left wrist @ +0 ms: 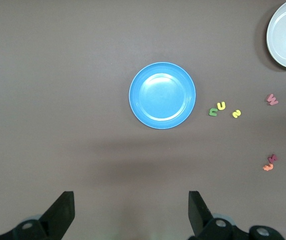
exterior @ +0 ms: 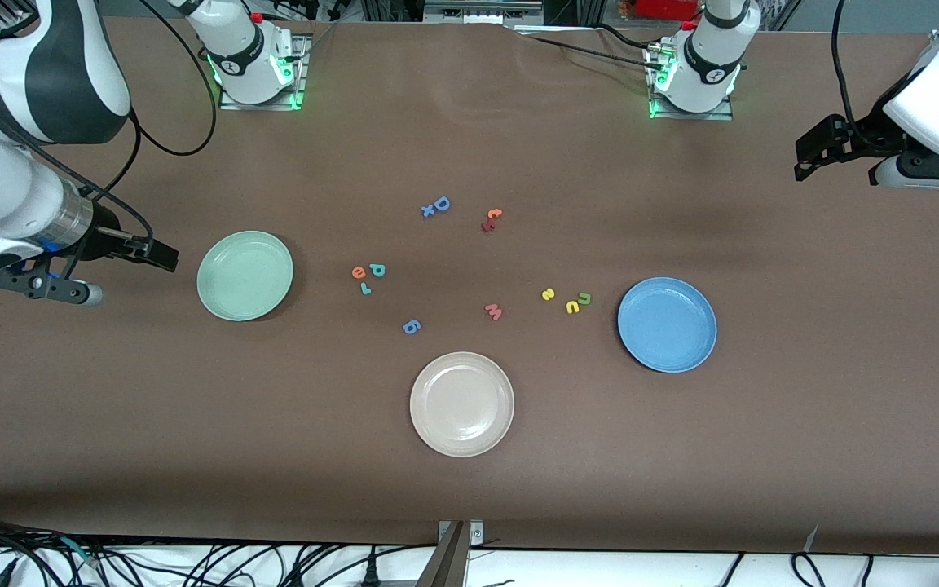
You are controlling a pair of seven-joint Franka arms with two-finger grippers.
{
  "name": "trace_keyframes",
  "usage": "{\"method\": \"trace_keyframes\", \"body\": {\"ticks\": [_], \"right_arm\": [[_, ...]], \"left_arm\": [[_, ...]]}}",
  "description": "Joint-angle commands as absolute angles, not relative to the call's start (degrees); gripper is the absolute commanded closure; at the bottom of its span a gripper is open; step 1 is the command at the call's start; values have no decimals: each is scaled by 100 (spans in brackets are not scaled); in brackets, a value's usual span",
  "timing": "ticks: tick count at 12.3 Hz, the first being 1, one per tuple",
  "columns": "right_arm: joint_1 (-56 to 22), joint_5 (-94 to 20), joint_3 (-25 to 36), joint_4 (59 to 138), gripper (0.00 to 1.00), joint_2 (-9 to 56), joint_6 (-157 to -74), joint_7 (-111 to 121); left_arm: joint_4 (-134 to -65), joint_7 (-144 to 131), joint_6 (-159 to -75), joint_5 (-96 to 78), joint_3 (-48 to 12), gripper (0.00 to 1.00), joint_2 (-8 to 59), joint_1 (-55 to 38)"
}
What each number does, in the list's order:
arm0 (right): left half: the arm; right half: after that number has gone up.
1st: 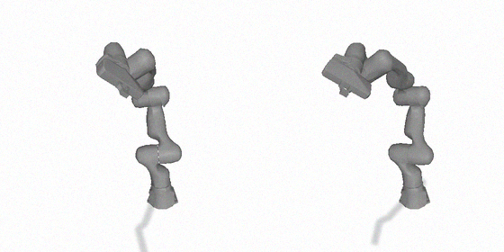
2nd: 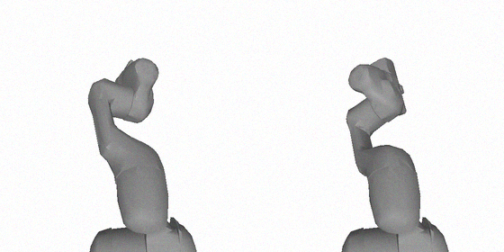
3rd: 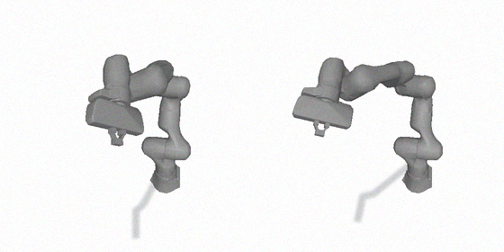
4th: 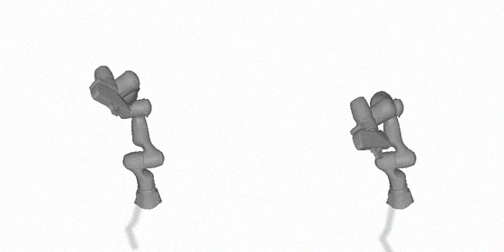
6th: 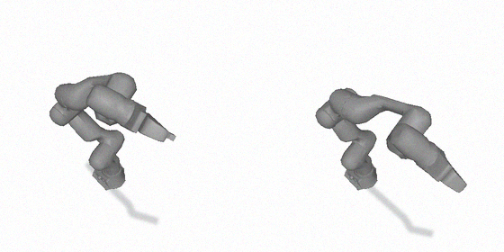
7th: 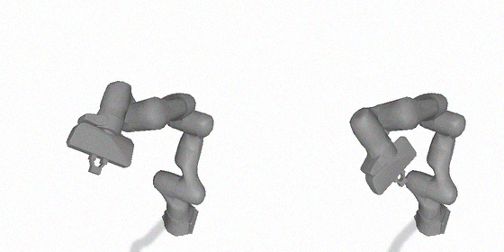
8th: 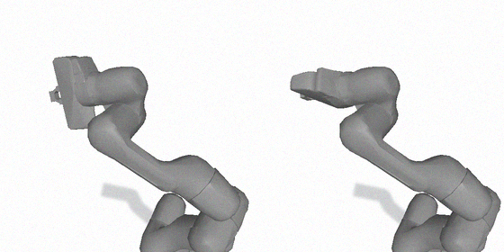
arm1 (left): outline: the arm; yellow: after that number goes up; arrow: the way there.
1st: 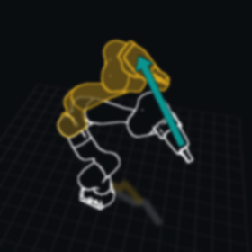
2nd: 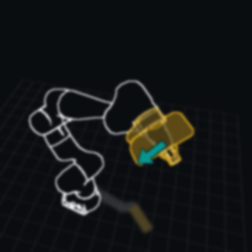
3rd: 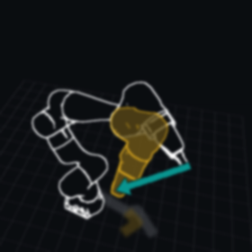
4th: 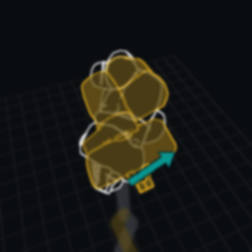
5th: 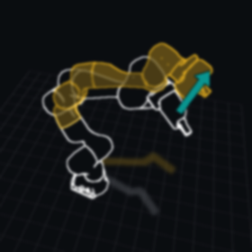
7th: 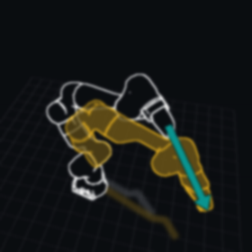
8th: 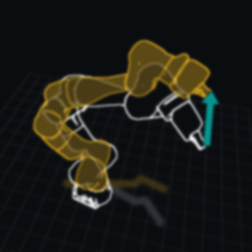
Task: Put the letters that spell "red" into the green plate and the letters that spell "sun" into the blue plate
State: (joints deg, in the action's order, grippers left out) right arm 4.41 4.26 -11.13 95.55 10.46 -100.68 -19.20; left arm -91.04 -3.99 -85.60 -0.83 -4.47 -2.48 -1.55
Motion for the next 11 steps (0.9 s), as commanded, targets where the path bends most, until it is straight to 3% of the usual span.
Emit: {"method": "trace_keyframes", "body": {"ticks": [1,11], "right_arm": [[378,281,-1037,9519,0,976,-9958,-1881],[378,281,-1037,9475,0,1002,-9844,-1890]], "left_arm": [[-8930,-360,-8481,-70,-475,0,-167,-141],[-8808,-360,-8481,-70,-475,0,-150,-149]]}}
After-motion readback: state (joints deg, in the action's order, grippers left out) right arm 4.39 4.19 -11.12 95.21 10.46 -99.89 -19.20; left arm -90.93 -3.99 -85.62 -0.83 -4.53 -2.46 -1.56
